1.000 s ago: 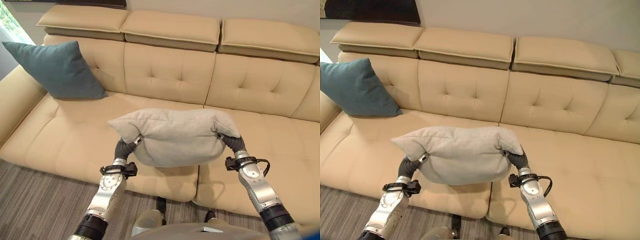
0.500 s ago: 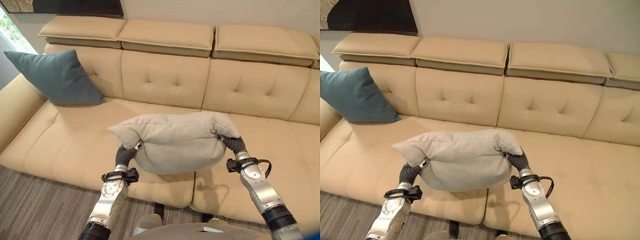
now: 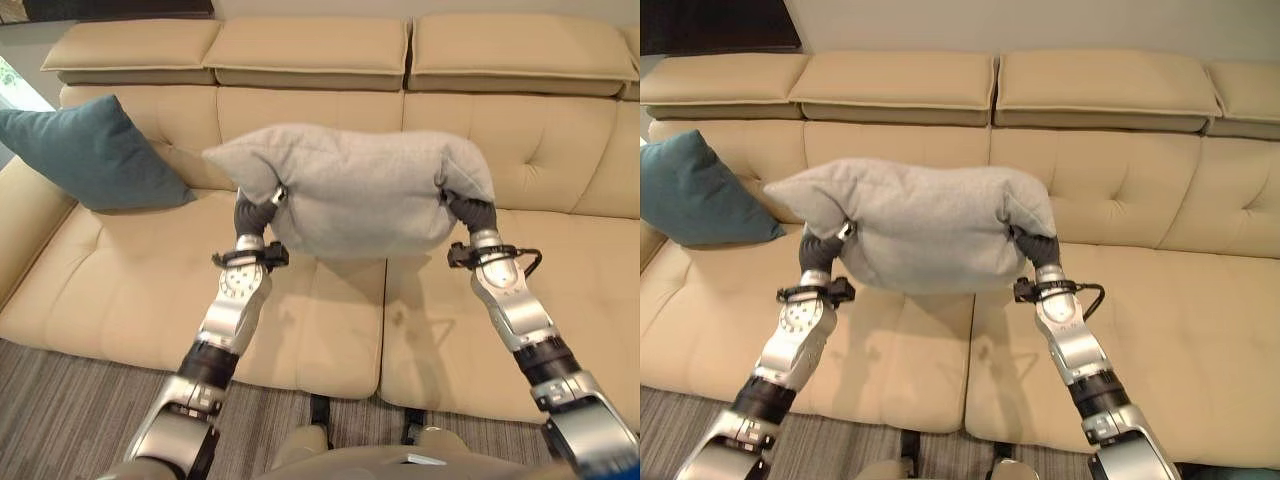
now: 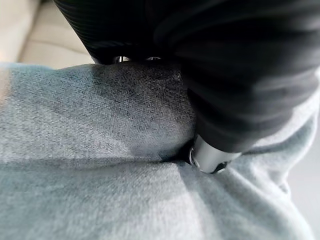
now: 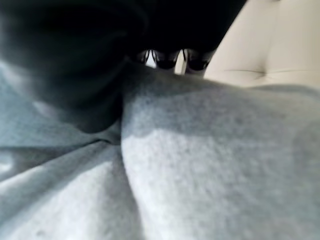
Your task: Pick up all the scattered cushions and arrange them neatly on the sofa.
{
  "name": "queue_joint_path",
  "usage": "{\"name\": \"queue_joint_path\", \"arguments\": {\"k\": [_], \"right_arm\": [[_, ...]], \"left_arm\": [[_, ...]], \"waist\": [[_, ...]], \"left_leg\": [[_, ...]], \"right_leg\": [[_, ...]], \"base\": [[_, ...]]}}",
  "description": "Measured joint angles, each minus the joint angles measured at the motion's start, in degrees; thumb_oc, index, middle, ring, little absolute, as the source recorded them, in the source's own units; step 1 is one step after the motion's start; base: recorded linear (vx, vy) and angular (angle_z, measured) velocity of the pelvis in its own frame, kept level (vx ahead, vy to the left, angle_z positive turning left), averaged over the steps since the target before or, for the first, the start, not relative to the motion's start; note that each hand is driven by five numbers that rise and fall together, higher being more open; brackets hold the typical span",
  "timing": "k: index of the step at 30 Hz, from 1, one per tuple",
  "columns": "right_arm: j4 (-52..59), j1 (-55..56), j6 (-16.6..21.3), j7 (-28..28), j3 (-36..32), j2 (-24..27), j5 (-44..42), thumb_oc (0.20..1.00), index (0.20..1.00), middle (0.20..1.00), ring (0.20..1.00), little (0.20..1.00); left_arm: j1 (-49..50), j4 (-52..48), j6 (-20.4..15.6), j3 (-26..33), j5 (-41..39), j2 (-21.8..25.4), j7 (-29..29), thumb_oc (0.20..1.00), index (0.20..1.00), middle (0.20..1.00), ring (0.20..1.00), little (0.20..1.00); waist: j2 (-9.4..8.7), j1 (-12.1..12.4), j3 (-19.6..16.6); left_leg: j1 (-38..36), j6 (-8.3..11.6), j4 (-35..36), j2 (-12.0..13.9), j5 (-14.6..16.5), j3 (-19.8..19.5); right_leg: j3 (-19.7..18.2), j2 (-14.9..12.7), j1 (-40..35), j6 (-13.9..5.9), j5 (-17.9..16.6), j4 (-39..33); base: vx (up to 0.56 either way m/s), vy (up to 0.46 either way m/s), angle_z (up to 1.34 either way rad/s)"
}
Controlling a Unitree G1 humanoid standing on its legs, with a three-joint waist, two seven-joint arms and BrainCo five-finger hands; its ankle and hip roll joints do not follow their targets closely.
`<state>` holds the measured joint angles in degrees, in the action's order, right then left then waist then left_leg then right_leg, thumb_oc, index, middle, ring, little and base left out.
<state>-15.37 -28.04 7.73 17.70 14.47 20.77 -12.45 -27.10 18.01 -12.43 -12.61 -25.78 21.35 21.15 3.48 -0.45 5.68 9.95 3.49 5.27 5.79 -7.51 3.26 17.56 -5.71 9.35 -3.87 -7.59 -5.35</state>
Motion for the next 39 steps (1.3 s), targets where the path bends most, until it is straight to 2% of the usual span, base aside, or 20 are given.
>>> {"name": "queue_joint_path", "arguments": {"k": [2,4,6,8,10,13,18,23,27,35,39], "right_arm": [[-3.7,-6.7,0.1,2.2,0.9,0.5,0.0,0.200,0.200,0.200,0.200,0.200],[-9.5,-18.1,0.0,5.2,1.7,3.0,0.0,0.200,0.200,0.200,0.200,0.200],[-12.2,-23.7,0.0,6.9,3.1,5.3,0.0,0.200,0.200,0.200,0.200,0.200],[-12.4,-24.7,0.0,8.3,2.8,6.4,0.0,0.200,0.200,0.200,0.200,0.200],[-15.9,-32.2,0.0,10.4,3.9,8.0,0.0,0.200,0.200,0.200,0.200,0.200],[-17.3,-35.1,0.0,12.2,5.8,9.6,0.1,0.200,0.200,0.200,0.200,0.200],[-18.2,-35.1,-0.1,12.7,6.5,10.0,0.1,0.200,0.200,0.200,0.200,0.200],[-18.1,-33.3,-0.4,12.9,6.4,9.2,0.1,0.200,0.200,0.200,0.200,0.200],[-16.6,-31.6,-0.4,12.9,5.2,8.4,0.3,0.200,0.200,0.200,0.200,0.200],[-15.9,-28.0,-0.5,12.7,4.2,6.8,1.1,0.200,0.200,0.200,0.200,0.200],[-14.2,-26.1,-0.6,12.8,3.2,6.9,1.7,0.200,0.200,0.200,0.200,0.200]], "left_arm": [[-6.8,4.4,-1.5,-1.9,-0.1,2.5,1.9,0.200,0.200,0.200,0.200,0.200],[-22.0,14.1,-1.5,-6.8,-0.4,7.1,3.1,0.200,0.200,0.200,0.200,0.200],[-29.2,18.2,-1.6,-9.6,-0.6,8.5,4.0,0.200,0.200,0.200,0.200,0.200],[-30.1,18.2,-2.1,-10.0,-0.6,8.4,4.0,0.200,0.200,0.200,0.200,0.200],[-39.1,24.8,-2.2,-15.0,-0.7,10.9,3.7,0.200,0.200,0.200,0.200,0.200],[-41.5,26.2,-2.3,-15.7,-2.4,10.6,3.8,0.200,0.200,0.200,0.200,0.200],[-39.8,26.1,-2.5,-15.4,-3.9,9.0,3.7,0.200,0.200,0.200,0.200,0.200],[-37.8,24.6,-2.5,-14.6,-4.6,8.2,3.8,0.200,0.200,0.200,0.200,0.200],[-33.8,19.4,-2.5,-11.9,-4.6,8.3,3.9,0.200,0.200,0.200,0.200,0.200],[-32.4,19.1,-2.3,-11.9,-4.0,7.8,4.2,0.200,0.200,0.200,0.200,0.200],[-29.4,14.0,-1.9,-9.9,-4.0,6.7,4.3,0.200,0.200,0.200,0.200,0.200]], "waist": [[-0.10,0.1,0.7],[-0.06,-0.1,3.2],[-0.10,-0.1,4.9],[-0.22,-0.3,5.7],[-0.04,-0.6,6.9],[-0.14,-0.8,9.1],[-0.14,-0.7,10.2],[-0.24,-1.0,10.5],[-0.24,-1.6,10.5],[-0.25,-1.7,10.5],[-0.25,-1.7,10.5]], "left_leg": [[4.2,-0.02,-0.3,-0.1,-1.0,0.8],[9.8,-0.04,0.0,-0.3,-2.8,0.9],[11.5,0.05,0.0,-0.3,-3.3,0.9],[11.6,0.13,0.0,-0.2,-3.1,0.9],[14.9,0.06,0.0,-0.3,-3.3,0.9],[15.5,0.02,0.0,-1.0,-3.3,0.9],[19.1,0.02,0.0,-1.0,-3.3,0.9],[19.0,0.02,0.0,-0.9,-3.3,1.0],[19.0,0.02,0.0,-0.9,-3.3,1.0],[18.5,0.02,0.0,-0.8,-3.4,0.8],[18.5,0.02,0.0,-0.8,-3.4,0.8]], "right_leg": [[-1.1,0.0,4.6,0.05,-1.5,0.0],[-1.5,-0.2,10.5,0.18,-3.1,0.0],[-1.4,-0.2,12.1,0.35,-3.4,0.1],[-1.4,-0.1,12.2,0.64,-3.5,0.0],[-1.4,0.0,15.6,0.93,-3.8,0.1],[-2.7,-0.7,16.5,1.09,-4.0,0.1],[-2.8,-0.6,19.9,1.10,-4.0,0.1],[-2.8,-0.6,20.0,1.10,-4.0,0.1],[-2.8,-0.6,20.0,1.11,-4.0,0.1],[-2.8,-0.4,19.4,1.20,-4.2,0.1],[-2.8,-0.5,19.4,1.13,-4.3,0.1]], "base": [[-0.19,0.046,-0.20],[-0.11,0.042,-0.11],[-0.06,0.020,-0.01],[-0.02,0.009,0.00],[0.00,0.000,0.00],[-0.04,0.013,-0.03],[-0.01,0.001,0.00],[0.00,0.000,0.00],[0.00,0.000,0.00],[-0.01,-0.006,0.00],[0.00,0.000,0.00]]}}
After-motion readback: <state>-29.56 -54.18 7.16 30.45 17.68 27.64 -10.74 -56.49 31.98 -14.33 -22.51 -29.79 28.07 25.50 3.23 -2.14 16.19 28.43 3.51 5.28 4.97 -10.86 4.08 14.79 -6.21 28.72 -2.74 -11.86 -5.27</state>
